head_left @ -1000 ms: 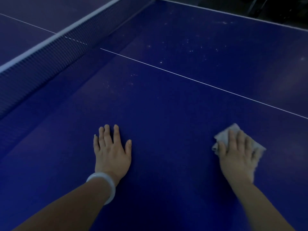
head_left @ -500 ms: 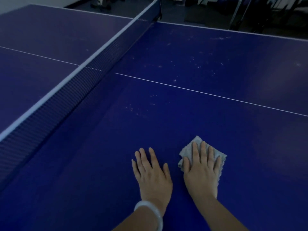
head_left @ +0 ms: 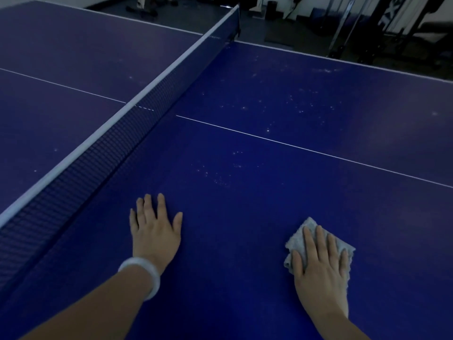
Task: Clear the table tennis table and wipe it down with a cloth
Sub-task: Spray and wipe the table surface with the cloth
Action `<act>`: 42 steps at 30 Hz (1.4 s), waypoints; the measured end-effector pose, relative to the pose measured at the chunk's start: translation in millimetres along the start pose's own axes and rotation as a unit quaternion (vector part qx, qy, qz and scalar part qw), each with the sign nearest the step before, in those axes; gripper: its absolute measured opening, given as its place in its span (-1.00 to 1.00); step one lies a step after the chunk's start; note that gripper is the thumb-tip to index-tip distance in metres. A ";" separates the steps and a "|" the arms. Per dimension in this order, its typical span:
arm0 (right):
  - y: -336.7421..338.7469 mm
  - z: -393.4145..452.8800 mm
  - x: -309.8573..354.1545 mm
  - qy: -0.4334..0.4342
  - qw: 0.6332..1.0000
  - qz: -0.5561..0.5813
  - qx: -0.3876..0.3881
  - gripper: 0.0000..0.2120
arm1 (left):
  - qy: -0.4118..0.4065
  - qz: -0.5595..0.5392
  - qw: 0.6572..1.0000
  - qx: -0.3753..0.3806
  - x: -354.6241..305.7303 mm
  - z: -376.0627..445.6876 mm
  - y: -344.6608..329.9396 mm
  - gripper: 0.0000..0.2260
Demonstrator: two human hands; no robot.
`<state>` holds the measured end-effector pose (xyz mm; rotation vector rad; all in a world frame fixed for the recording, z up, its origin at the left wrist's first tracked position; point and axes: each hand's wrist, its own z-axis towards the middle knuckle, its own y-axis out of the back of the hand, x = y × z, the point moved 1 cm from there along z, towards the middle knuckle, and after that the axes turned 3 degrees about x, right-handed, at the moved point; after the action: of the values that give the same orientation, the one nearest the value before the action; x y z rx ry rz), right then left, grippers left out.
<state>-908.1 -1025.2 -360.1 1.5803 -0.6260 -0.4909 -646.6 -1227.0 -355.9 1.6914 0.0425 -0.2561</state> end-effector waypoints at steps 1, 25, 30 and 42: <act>-0.2 0.2 0.3 -0.004 1.000 0.004 0.004 -0.38 | 0.000 0.010 1.000 -0.011 0.6 -0.2 -2.8 -0.34; 3.1 137.7 81.0 0.245 0.969 -0.002 0.016 -0.44 | -0.003 0.015 1.000 -0.019 2.1 0.6 -8.7 -0.31; 19.9 201.4 60.3 -0.048 0.997 0.046 0.043 -0.38 | -0.002 0.020 1.000 -0.020 3.1 2.3 -11.5 -0.32; 12.0 200.8 99.6 0.190 0.982 0.008 0.012 -0.46 | -0.003 0.014 1.000 -0.017 1.9 3.3 -11.5 -0.34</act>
<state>-963.0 -1242.8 -364.2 1.6352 -0.3525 -0.1599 -647.3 -1228.9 -367.8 1.6559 0.0199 -0.2379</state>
